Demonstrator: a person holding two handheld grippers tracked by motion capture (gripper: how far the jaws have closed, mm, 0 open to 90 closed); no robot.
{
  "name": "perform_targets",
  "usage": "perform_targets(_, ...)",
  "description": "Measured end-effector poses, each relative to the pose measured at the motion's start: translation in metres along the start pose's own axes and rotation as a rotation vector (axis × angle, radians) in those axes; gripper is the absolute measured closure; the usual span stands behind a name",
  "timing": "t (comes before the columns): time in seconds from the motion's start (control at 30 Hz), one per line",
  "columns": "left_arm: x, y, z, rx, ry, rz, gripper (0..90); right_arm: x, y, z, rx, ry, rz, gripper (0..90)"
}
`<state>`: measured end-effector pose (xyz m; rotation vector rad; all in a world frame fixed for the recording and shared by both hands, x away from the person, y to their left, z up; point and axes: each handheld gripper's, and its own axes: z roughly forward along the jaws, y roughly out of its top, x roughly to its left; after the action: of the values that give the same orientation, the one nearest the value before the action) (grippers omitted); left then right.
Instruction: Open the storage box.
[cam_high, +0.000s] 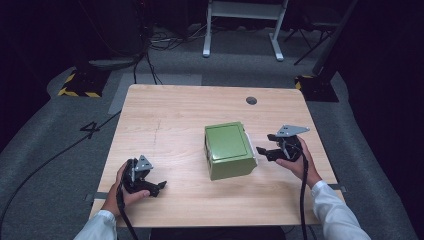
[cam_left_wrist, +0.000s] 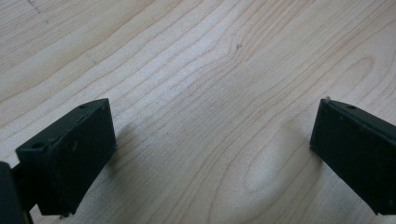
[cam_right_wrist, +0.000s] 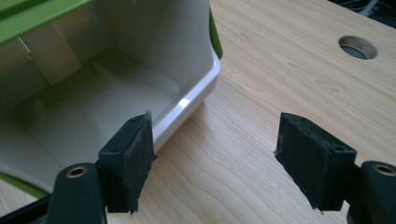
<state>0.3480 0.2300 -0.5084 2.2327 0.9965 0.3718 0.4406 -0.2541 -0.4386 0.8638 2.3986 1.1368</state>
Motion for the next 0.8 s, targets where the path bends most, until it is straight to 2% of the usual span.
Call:
perform_targets(0.27,0.000,0.000,0.000,0.001,0.000,-0.001,0.5,0.002,0.003,0.015,0.010,0.054,0.020,30.5)
perform_targets(0.37,0.000,0.000,0.000,0.001,0.000,-0.001,0.4,0.003,0.004,0.016,0.015,0.062,0.018,30.5)
perform_targets(0.4,0.000,0.000,0.000,0.001,0.000,0.000,0.5,0.005,0.003,0.018,0.031,0.060,0.001,30.5)
perform_targets(0.53,0.000,0.000,0.000,0.001,0.000,-0.001,0.5,0.010,0.003,0.023,0.054,0.059,-0.015,30.4)
perform_targets(0.8,0.000,0.000,0.000,0.000,0.001,0.000,0.5,0.007,-0.002,0.025,0.066,0.069,-0.010,32.7)
